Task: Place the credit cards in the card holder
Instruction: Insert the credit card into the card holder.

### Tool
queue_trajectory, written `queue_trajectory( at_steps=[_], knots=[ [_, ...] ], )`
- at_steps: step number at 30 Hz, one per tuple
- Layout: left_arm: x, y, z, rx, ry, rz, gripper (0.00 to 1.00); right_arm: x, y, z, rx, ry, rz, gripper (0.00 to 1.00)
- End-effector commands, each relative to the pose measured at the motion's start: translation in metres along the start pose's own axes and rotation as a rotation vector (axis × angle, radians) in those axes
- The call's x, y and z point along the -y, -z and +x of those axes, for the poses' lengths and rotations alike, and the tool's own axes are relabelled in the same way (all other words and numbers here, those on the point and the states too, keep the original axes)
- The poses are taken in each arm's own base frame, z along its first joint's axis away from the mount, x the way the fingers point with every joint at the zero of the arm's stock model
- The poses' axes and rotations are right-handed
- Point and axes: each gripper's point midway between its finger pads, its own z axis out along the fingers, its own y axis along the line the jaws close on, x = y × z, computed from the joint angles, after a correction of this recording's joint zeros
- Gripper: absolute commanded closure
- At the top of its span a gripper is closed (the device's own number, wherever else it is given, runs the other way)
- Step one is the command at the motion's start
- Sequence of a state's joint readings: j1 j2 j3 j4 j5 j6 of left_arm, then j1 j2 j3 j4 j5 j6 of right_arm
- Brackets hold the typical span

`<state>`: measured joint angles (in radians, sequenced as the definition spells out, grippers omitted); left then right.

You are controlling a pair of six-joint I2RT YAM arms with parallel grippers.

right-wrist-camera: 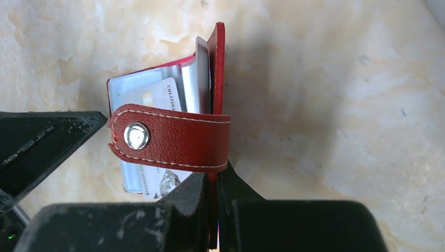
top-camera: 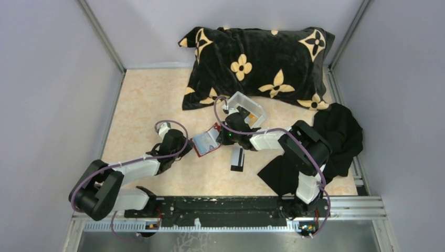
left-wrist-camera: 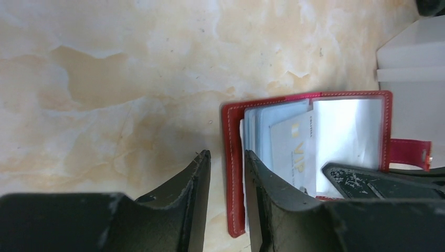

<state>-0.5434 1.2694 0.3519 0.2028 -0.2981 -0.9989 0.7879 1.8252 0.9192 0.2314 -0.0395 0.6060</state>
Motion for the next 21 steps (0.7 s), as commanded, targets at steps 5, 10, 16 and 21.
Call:
queue_trajectory(
  at_steps=[5,10,16,21],
  knots=[
    [-0.037,-0.003,0.040,-0.130,-0.044,-0.072,0.62,-0.001,0.011,0.004,-0.051,-0.189,-0.095,1.00],
    [-0.035,-0.003,0.047,-0.162,-0.044,-0.050,0.62,-0.001,0.013,0.003,-0.058,-0.248,-0.114,1.00],
    [-0.044,0.007,0.063,-0.219,-0.025,-0.031,0.60,-0.003,0.011,0.002,-0.067,-0.316,-0.143,1.00],
    [-0.056,0.021,0.080,-0.269,-0.015,-0.037,0.60,-0.003,0.009,0.002,-0.067,-0.344,-0.150,1.00]
  ],
)
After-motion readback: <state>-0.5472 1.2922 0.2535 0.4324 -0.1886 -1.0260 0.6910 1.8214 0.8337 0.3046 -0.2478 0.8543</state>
